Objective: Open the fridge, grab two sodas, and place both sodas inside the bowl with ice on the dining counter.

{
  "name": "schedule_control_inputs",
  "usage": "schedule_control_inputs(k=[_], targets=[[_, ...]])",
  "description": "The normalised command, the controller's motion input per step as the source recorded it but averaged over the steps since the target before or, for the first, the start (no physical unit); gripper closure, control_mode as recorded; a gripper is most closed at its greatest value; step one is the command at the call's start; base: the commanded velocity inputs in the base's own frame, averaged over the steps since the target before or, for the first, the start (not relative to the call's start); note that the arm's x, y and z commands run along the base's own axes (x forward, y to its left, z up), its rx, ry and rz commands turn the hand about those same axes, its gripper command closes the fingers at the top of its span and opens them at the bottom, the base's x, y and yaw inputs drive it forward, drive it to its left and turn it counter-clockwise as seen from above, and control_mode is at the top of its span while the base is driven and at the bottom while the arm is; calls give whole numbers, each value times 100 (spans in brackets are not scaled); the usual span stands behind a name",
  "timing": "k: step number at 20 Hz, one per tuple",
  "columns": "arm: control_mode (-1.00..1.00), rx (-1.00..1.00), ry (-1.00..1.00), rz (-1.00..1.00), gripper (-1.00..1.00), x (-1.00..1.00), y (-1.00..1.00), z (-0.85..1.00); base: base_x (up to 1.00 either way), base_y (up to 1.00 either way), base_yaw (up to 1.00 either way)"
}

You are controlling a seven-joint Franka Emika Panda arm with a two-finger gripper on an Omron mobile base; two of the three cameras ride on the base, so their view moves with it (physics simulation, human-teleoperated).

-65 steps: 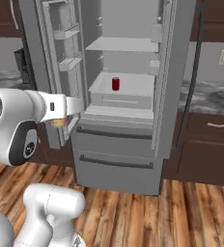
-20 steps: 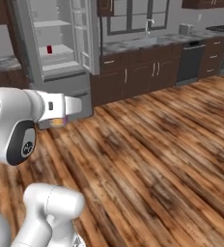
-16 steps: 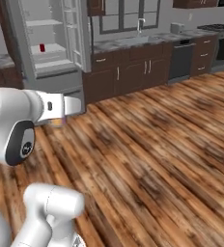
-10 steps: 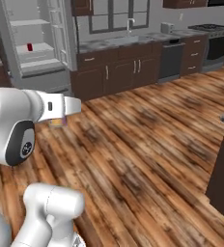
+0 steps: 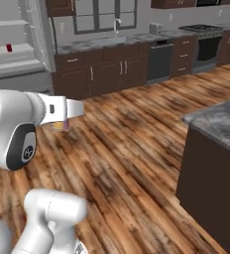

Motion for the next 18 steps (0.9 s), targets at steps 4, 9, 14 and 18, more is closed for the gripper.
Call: schedule_control_inputs(k=[4,9,14,18], targets=[[100,0,0,0,100,0,0,0,0,-100,0],[100,0,0,0,100,0,0,0,0,-100,0],[100,0,0,0,100,0,0,0,-15,-100,0],[100,0,0,0,100,0,0,0,-23,-100,0]])
